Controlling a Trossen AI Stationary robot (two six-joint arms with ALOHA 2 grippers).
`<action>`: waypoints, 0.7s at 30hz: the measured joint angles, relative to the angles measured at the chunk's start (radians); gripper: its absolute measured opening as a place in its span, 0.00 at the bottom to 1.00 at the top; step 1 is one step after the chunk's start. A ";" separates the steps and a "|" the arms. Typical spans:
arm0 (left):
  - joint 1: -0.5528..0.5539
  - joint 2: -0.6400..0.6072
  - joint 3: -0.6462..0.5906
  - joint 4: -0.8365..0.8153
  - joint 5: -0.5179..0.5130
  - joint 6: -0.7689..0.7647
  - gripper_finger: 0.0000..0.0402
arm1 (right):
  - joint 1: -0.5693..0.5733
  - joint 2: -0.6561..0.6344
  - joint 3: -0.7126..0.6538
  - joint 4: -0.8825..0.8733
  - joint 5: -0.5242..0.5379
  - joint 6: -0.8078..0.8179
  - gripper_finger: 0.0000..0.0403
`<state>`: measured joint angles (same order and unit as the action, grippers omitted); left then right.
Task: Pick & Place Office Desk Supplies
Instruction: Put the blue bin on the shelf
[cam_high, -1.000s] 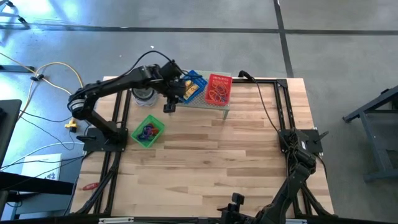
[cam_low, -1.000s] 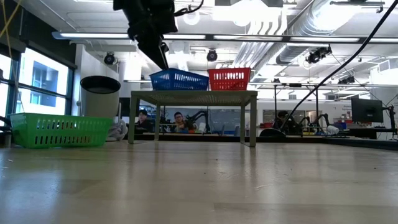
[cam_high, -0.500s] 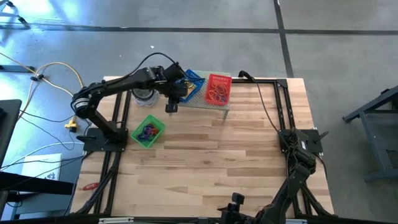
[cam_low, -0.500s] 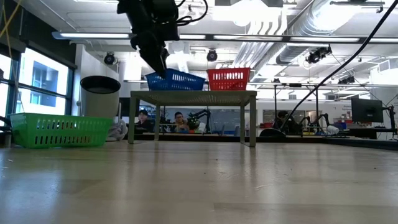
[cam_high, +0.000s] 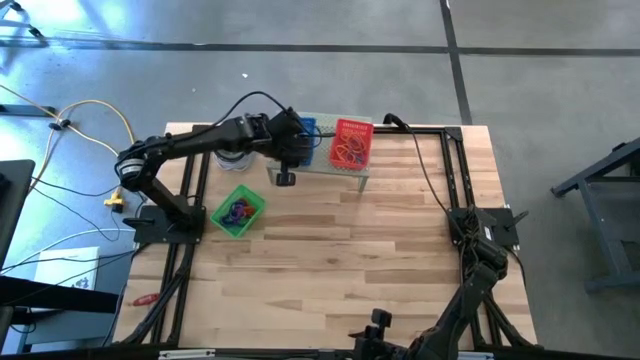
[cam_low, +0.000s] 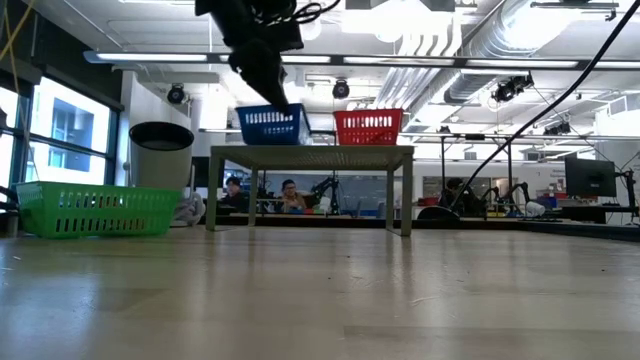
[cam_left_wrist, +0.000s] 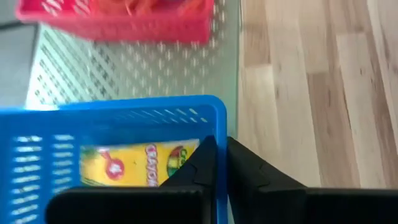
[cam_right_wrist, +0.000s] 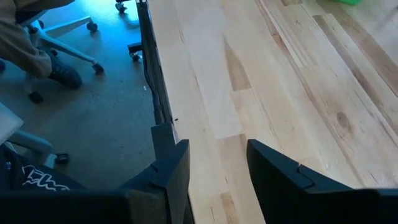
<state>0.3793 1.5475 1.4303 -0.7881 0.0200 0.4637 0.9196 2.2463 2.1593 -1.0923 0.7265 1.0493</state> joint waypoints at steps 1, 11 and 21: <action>-0.005 0.000 0.000 0.018 0.000 0.000 0.03 | 0.000 0.000 0.000 0.000 0.000 -0.002 0.37; -0.019 0.007 0.000 0.086 0.009 0.006 0.02 | 0.000 0.000 0.000 0.000 0.000 -0.007 0.37; -0.066 0.033 0.000 0.119 0.007 0.019 0.02 | 0.000 0.000 0.000 -0.003 -0.001 -0.008 0.37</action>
<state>0.3135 1.5809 1.4303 -0.6690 0.0265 0.4825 0.9197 2.2463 2.1593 -1.0953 0.7258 1.0412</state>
